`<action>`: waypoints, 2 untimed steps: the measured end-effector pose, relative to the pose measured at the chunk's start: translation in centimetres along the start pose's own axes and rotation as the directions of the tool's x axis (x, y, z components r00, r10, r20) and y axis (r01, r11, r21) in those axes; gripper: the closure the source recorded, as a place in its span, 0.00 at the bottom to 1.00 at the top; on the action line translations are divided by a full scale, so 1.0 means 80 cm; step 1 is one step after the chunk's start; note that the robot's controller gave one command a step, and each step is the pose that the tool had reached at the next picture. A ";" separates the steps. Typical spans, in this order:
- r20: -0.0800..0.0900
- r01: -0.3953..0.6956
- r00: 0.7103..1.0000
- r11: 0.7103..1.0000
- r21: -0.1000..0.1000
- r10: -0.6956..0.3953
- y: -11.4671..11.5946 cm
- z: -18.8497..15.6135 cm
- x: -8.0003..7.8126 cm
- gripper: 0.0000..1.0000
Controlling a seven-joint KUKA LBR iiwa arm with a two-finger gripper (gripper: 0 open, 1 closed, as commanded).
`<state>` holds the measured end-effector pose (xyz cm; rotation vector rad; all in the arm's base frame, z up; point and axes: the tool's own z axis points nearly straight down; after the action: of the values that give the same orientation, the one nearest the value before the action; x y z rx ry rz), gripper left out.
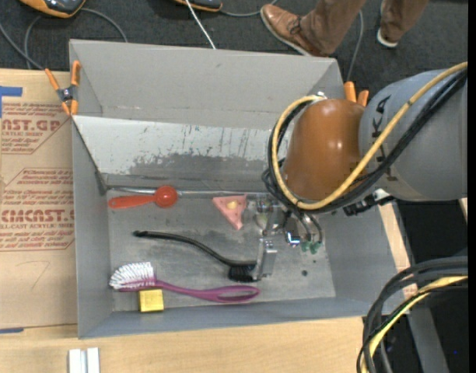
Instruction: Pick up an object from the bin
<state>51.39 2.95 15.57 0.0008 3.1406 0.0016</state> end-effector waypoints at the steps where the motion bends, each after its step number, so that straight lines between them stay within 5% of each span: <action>1: 0.002 -0.159 0.987 0.987 -0.001 0.159 0.025 0.106 0.016 0.00; 2: 0.009 -0.204 0.979 0.979 -0.003 0.204 0.038 0.028 0.028 0.00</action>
Offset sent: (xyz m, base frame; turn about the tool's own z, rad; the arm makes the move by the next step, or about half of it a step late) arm -0.0221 0.0294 -0.0220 0.2064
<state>49.19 5.97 13.33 0.3214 3.1148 0.0042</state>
